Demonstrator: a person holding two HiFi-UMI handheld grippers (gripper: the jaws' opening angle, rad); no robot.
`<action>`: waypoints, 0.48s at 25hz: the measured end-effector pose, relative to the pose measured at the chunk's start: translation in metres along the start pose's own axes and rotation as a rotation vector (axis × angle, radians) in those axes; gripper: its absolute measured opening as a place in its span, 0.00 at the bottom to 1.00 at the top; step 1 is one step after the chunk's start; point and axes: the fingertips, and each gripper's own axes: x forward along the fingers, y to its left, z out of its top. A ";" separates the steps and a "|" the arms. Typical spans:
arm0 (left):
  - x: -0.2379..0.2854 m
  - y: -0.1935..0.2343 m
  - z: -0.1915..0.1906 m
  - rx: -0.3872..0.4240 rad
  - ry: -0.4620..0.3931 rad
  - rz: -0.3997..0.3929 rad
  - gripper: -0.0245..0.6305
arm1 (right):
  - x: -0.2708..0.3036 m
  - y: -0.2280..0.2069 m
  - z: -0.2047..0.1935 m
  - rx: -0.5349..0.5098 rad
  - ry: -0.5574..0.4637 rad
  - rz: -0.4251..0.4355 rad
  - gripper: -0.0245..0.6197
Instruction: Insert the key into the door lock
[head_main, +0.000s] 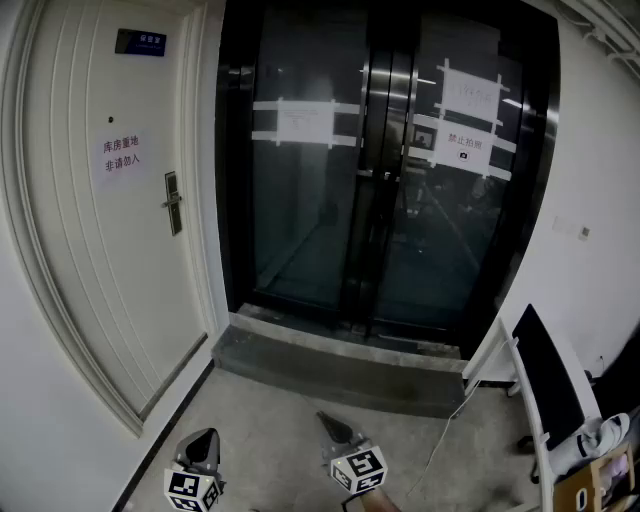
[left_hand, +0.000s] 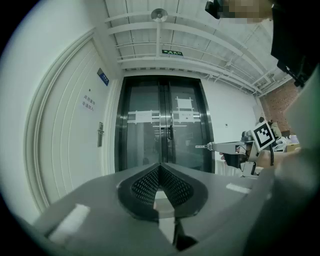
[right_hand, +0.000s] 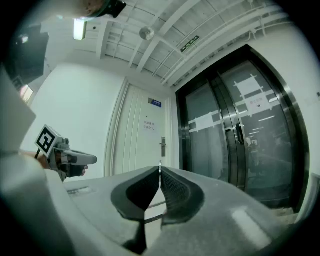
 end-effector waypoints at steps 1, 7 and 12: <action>0.000 0.000 0.000 0.000 -0.001 -0.001 0.04 | -0.001 0.000 0.000 0.004 -0.003 0.001 0.05; -0.001 0.000 -0.007 0.005 -0.008 0.008 0.04 | -0.008 -0.002 0.000 0.001 -0.004 0.004 0.05; -0.001 -0.014 -0.003 0.005 -0.007 -0.006 0.04 | -0.016 -0.008 0.000 -0.001 -0.006 -0.004 0.05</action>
